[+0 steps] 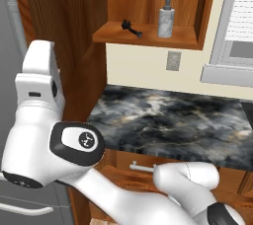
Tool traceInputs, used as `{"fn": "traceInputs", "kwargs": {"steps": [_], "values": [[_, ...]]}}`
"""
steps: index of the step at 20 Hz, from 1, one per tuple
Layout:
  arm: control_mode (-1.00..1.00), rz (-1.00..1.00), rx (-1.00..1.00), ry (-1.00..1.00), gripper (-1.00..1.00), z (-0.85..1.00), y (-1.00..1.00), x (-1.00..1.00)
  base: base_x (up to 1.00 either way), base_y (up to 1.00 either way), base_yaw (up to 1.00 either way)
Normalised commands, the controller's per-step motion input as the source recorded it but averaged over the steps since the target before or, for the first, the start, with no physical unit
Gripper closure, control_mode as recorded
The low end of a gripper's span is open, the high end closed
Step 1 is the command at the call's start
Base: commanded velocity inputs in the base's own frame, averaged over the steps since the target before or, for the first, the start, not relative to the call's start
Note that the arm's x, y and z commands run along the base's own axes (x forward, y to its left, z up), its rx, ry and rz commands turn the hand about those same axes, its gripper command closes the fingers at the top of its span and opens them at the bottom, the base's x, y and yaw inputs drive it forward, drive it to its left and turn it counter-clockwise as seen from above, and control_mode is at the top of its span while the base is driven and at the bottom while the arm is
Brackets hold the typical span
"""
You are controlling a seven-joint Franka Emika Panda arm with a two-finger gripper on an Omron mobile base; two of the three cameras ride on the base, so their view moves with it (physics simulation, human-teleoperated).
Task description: Pick up the dish brush and soap dispenser from the sink, and place them back in the cabinet, and close the cabinet door.
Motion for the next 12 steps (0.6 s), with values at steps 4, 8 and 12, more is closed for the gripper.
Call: {"fn": "traceInputs", "kwargs": {"steps": [4, 8, 12], "values": [[-1.00, 0.00, 0.00, 0.00, -1.00, 0.00, 0.30, 0.00, 0.00, 0.00, 0.00], [-1.00, 0.00, 0.00, 0.02, -1.00, 0.00, 0.45, 0.00, 0.00, 0.00, 0.00], [-1.00, 0.00, 0.00, 0.05, -1.00, -0.03, 0.44, 0.00, 0.00, 0.00, 0.00]]}}
